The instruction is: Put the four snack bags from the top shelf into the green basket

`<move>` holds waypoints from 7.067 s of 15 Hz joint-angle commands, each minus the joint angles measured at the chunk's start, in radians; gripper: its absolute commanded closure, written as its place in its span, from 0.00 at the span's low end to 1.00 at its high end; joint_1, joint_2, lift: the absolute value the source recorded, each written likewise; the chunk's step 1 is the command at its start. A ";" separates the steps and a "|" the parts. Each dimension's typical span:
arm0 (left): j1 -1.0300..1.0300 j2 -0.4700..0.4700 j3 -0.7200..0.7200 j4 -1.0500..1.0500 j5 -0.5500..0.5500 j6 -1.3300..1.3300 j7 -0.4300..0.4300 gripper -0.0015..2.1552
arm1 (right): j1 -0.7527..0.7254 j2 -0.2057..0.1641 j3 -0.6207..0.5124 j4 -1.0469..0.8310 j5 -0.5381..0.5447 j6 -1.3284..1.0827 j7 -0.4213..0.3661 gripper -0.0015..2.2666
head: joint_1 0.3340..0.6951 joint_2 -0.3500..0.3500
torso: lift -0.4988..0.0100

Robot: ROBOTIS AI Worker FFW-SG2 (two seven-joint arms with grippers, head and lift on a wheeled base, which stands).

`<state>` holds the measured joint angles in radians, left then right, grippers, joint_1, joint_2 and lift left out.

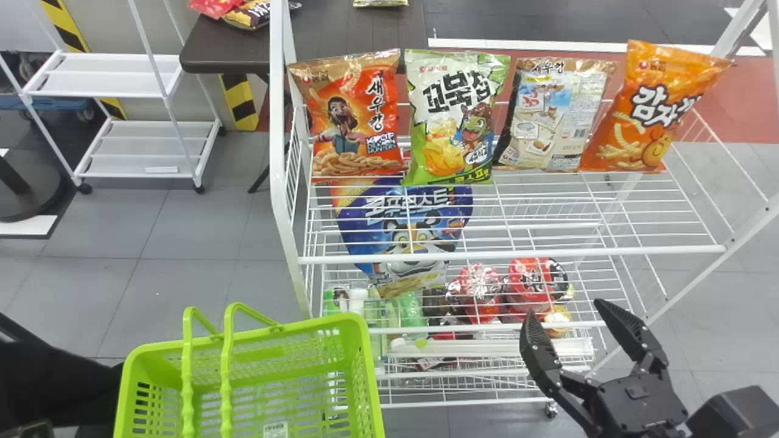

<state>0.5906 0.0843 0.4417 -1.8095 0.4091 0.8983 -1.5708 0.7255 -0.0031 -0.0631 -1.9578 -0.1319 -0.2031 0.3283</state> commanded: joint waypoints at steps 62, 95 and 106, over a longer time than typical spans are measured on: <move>-0.114 0.086 0.006 0.055 0.066 0.052 -0.010 1.00 | -0.785 0.004 0.217 0.168 -0.061 0.749 0.020 0.99 | 1.00 0.89 | 0.98; -0.179 0.086 -0.046 0.082 0.025 0.107 -0.010 1.00 | -0.472 -0.020 0.046 -0.227 -0.193 1.086 -0.061 0.03 | 1.00 0.86 | 0.98; -0.167 0.084 -0.029 0.088 0.033 0.107 -0.010 1.00 | -1.091 -0.015 0.149 0.629 0.017 0.712 -0.140 0.09 | 1.00 0.59 | 0.98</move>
<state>0.4231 0.1700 0.4114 -1.7227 0.4418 1.0056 -1.5708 -0.3093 -0.0194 0.0700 -1.4265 -0.1219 0.5345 0.1886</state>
